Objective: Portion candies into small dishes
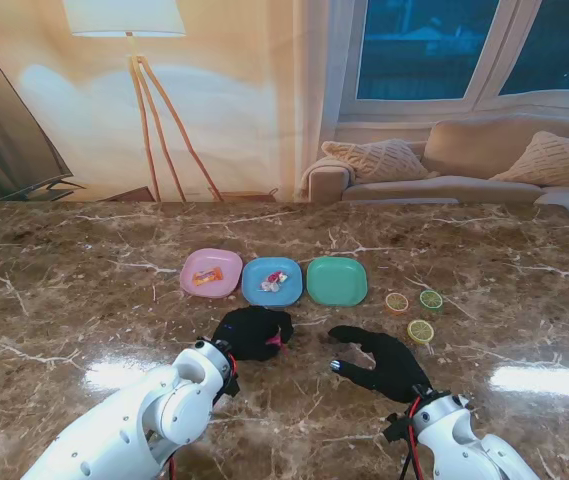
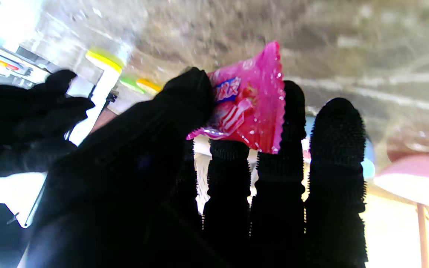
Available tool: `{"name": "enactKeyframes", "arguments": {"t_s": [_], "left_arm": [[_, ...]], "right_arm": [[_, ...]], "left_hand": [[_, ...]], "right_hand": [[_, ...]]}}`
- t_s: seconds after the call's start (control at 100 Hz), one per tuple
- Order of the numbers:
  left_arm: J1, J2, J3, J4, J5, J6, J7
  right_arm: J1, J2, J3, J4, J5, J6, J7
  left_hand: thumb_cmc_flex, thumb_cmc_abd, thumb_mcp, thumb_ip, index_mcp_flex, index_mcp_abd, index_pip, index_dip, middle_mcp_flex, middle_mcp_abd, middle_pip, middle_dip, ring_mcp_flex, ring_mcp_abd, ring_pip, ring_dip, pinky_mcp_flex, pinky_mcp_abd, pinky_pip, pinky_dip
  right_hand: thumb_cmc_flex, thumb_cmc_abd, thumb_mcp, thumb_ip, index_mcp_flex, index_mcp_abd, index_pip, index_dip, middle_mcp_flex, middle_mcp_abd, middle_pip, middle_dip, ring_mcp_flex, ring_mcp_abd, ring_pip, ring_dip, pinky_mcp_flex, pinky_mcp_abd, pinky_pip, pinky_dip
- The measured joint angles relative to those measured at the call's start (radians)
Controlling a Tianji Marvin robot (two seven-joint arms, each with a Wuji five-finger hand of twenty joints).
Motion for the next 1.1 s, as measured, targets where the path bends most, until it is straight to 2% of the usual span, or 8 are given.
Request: {"name": "enactKeyframes", "arguments": {"t_s": [0.24, 0.4, 0.58, 0.77, 0.9, 1.1], "left_arm": [[0.004, 0.009, -0.097, -0.067, 0.042, 0.072, -0.047], [-0.040, 0.014, -0.144, -0.065, 0.041, 0.149, -0.111], [-0.115, 0.016, -0.171, -0.020, -0.007, 0.205, -0.133], [-0.208, 0.014, -0.154, 0.092, -0.021, 0.225, -0.140], [-0.287, 0.004, -0.113, 0.211, -0.098, 0.221, -0.128], [-0.366, -0.016, -0.062, 0.346, -0.154, 0.199, -0.113]], "right_arm": [[0.001, 0.000, 0.000, 0.000, -0.003, 0.001, 0.000], [0.002, 0.000, 0.005, -0.003, -0.011, 0.005, 0.004], [0.004, 0.001, 0.009, -0.007, -0.013, 0.013, 0.011], [0.009, 0.003, 0.010, -0.009, -0.013, 0.024, 0.024], [0.012, 0.004, 0.010, -0.009, -0.013, 0.032, 0.028], [0.017, 0.006, 0.008, -0.009, -0.010, 0.044, 0.041]], "left_hand": [[0.000, 0.000, 0.000, 0.000, 0.000, 0.000, 0.000, 0.010, 0.000, 0.000, 0.000, 0.002, 0.000, 0.000, -0.002, 0.000, 0.002, -0.001, 0.000, 0.001], [0.000, 0.000, 0.000, 0.000, 0.000, 0.000, 0.000, 0.010, 0.000, 0.000, 0.000, 0.004, 0.000, 0.000, -0.007, 0.000, 0.002, -0.001, 0.000, 0.001], [0.000, 0.000, 0.000, 0.000, 0.000, 0.000, 0.000, 0.010, 0.000, 0.000, 0.000, 0.010, 0.000, 0.001, -0.007, 0.000, 0.002, -0.002, 0.000, 0.001], [0.000, 0.000, 0.000, 0.000, 0.000, 0.000, 0.000, 0.011, 0.000, 0.000, 0.000, 0.010, 0.000, 0.002, -0.009, 0.000, 0.002, -0.002, 0.000, 0.003], [0.000, 0.000, 0.000, 0.000, 0.000, 0.000, 0.000, 0.011, 0.000, 0.000, 0.000, 0.010, 0.000, 0.002, -0.010, 0.000, -0.003, -0.002, 0.001, 0.012], [0.000, 0.000, -0.003, 0.000, 0.000, 0.000, -0.002, 0.011, 0.000, 0.000, -0.001, 0.003, -0.014, 0.012, -0.012, 0.001, -0.018, -0.002, 0.001, 0.013]], "right_hand": [[0.000, 0.000, 0.000, 0.000, 0.000, 0.000, 0.000, 0.000, 0.000, 0.000, 0.000, 0.000, 0.000, 0.000, 0.000, 0.010, 0.000, 0.000, 0.000, 0.000], [0.000, 0.000, 0.000, 0.000, 0.000, 0.000, 0.000, 0.000, 0.000, 0.000, 0.000, 0.000, 0.000, 0.000, 0.000, 0.010, 0.000, 0.000, 0.000, 0.000], [0.000, 0.000, 0.000, 0.000, 0.000, 0.000, 0.000, 0.000, 0.000, 0.000, 0.000, 0.000, 0.000, 0.000, 0.000, 0.010, 0.000, 0.000, 0.000, 0.000], [0.000, 0.000, 0.000, 0.000, 0.000, 0.000, 0.000, 0.000, 0.000, 0.000, 0.000, 0.000, 0.000, 0.000, 0.000, 0.010, 0.000, 0.000, 0.000, 0.000], [0.000, 0.000, 0.000, 0.000, 0.000, 0.000, 0.000, 0.000, 0.000, 0.000, 0.000, 0.000, 0.000, 0.000, 0.000, 0.010, 0.000, 0.000, 0.000, 0.000], [0.000, 0.000, 0.000, 0.000, 0.000, 0.000, 0.000, 0.000, 0.000, 0.000, 0.000, 0.000, 0.000, 0.000, 0.000, 0.010, 0.000, 0.000, 0.000, 0.000]]}}
